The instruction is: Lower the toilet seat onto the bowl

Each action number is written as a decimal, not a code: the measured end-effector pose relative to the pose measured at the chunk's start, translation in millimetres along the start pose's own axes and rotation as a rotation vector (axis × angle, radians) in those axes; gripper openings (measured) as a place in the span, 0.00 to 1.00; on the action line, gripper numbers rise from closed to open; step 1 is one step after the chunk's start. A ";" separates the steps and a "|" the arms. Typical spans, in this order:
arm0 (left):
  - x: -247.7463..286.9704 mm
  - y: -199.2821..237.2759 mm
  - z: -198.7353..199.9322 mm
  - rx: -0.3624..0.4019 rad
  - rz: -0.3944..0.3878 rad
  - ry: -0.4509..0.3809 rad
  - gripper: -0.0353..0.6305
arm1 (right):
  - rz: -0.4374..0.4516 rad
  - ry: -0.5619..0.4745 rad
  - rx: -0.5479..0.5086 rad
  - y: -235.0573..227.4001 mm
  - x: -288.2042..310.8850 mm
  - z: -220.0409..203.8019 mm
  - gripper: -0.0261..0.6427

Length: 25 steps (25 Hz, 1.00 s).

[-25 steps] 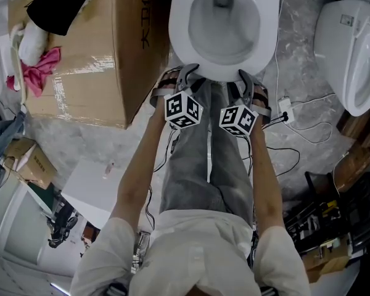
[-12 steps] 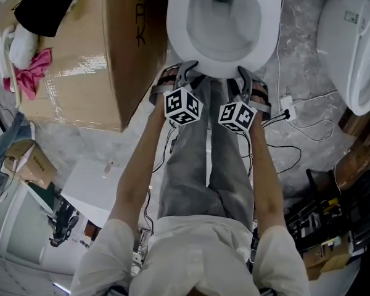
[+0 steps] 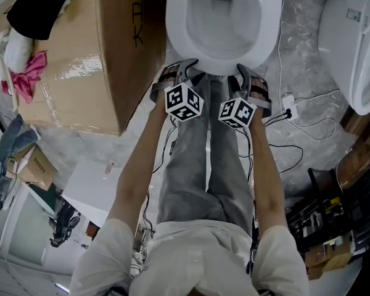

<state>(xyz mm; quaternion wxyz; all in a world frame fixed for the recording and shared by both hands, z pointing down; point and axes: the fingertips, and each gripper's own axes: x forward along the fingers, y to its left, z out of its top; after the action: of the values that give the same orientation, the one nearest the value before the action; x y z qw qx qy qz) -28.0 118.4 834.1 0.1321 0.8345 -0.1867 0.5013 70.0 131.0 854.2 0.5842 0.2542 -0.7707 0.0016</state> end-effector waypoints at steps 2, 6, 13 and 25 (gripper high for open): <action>4.0 -0.6 -1.9 -0.005 -0.006 0.003 0.38 | 0.002 0.005 -0.006 2.0 3.6 -2.2 0.37; 9.9 0.7 -4.3 -0.009 -0.011 0.011 0.37 | 0.004 0.010 -0.016 3.2 9.6 -4.7 0.37; 20.0 1.8 -10.9 -0.021 -0.020 0.033 0.35 | 0.021 0.020 -0.036 8.0 19.9 -8.2 0.36; 32.1 6.0 -16.6 -0.069 -0.020 0.053 0.32 | 0.022 0.021 -0.051 14.0 30.4 -12.2 0.35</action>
<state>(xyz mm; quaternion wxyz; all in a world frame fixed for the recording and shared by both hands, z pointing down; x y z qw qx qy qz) -30.0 114.0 870.4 0.1709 0.8178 -0.1921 0.5150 69.7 135.0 889.5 0.5983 0.2309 -0.7672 -0.0088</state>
